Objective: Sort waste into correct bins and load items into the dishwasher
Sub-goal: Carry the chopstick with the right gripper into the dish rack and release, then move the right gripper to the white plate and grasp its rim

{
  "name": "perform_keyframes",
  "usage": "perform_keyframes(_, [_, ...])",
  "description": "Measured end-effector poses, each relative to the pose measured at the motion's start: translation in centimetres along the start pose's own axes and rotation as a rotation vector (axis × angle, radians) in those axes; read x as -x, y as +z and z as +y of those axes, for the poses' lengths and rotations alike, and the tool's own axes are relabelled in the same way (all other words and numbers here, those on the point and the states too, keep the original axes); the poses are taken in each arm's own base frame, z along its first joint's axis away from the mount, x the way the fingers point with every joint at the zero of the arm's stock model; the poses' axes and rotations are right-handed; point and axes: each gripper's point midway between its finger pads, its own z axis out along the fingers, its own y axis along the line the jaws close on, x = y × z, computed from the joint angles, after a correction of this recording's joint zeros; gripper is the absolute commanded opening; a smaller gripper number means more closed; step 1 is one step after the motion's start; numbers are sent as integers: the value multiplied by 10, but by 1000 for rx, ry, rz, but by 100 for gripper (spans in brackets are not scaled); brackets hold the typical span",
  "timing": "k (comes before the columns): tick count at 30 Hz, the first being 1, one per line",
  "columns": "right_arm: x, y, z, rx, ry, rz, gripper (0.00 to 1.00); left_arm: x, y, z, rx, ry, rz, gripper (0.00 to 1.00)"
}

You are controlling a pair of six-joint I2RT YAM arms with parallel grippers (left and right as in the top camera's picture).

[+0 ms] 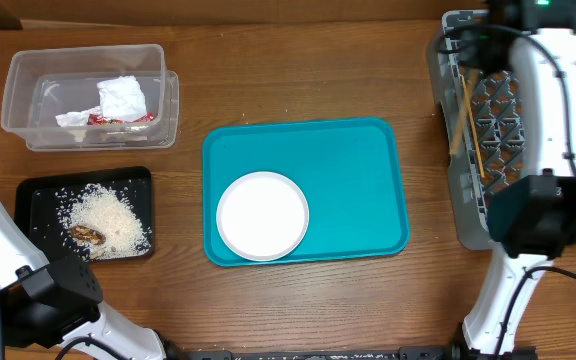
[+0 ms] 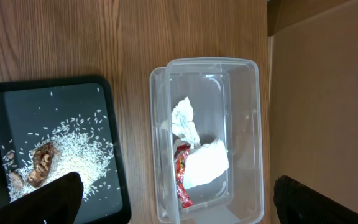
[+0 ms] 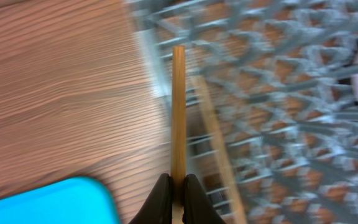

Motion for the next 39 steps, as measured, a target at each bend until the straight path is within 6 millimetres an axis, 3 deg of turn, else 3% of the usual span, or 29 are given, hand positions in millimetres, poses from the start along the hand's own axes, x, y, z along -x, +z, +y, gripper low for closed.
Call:
perform_keyframes(3, [7, 3, -34, -26, -12, -10, 4, 0, 0, 0, 0, 0, 0, 100])
perform_keyframes(6, [10, 5, -48, -22, -67, -16, 4, 0, 0, 0, 0, 0, 0, 100])
perform_keyframes(13, [14, 15, -30, 119, -205, -30, 5, 0, 0, 0, 0, 0, 0, 100])
perform_keyframes(18, [11, 28, -22, 165, -228, -10, 21, 0, 0, 0, 0, 0, 0, 100])
perform_keyframes(21, [5, 43, -19, 180, -227, 21, 60, 0, 0, 0, 0, 0, 0, 100])
perform_keyframes(27, [-5, 58, -16, 197, -160, 76, 65, 0, 0, 0, 0, 0, 0, 100])
perform_keyframes(34, [-25, 48, 2, 300, -60, 167, 65, 0, 0, 0, 0, 0, 0, 100])
perform_keyframes(36, [-34, 35, 12, 360, -46, 202, 65, 0, 0, 0, 0, 0, 0, 100])
perform_keyframes(39, [-54, -2, 35, 459, -34, 270, 66, 0, 0, 0, 0, 0, 0, 100])
